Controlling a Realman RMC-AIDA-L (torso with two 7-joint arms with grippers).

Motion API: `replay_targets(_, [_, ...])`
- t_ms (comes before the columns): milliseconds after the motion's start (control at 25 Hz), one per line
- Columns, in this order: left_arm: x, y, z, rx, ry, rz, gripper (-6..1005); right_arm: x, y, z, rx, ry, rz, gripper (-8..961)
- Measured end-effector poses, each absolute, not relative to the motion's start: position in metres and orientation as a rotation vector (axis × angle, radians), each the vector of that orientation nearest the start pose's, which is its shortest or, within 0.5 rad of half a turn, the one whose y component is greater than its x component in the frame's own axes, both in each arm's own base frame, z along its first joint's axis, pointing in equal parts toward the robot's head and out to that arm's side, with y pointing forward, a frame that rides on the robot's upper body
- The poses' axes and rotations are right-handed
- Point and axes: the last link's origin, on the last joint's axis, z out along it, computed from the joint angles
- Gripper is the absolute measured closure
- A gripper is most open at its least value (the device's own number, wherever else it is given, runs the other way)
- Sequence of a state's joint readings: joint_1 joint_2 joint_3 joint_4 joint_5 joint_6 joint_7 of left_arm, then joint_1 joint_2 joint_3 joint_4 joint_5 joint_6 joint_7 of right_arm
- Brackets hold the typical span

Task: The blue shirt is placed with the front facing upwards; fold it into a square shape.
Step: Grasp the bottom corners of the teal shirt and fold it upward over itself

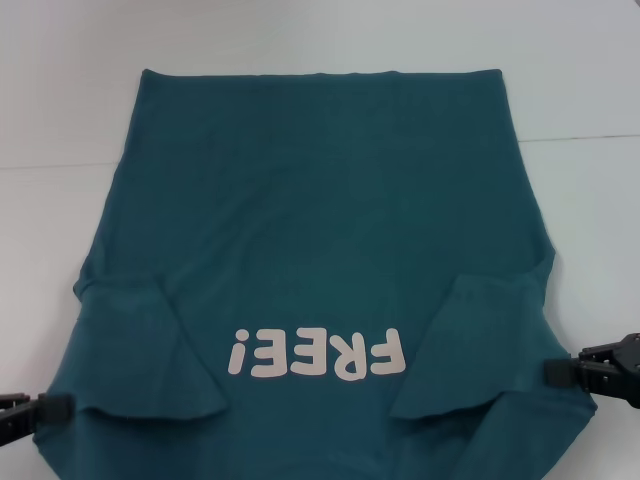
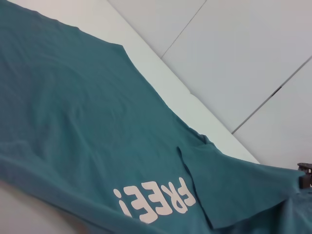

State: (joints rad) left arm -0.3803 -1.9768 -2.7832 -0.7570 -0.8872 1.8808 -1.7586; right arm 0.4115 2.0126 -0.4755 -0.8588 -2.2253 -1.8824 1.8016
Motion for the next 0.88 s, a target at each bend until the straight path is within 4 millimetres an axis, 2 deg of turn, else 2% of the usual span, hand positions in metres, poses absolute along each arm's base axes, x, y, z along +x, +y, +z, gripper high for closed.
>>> replay_targets(880, [-0.349, 0.233, 0.084, -2.496, -1.339, -0.736, 957, 0.303, 0.276, 0.058, -2.694, 1.237, 0.627, 918])
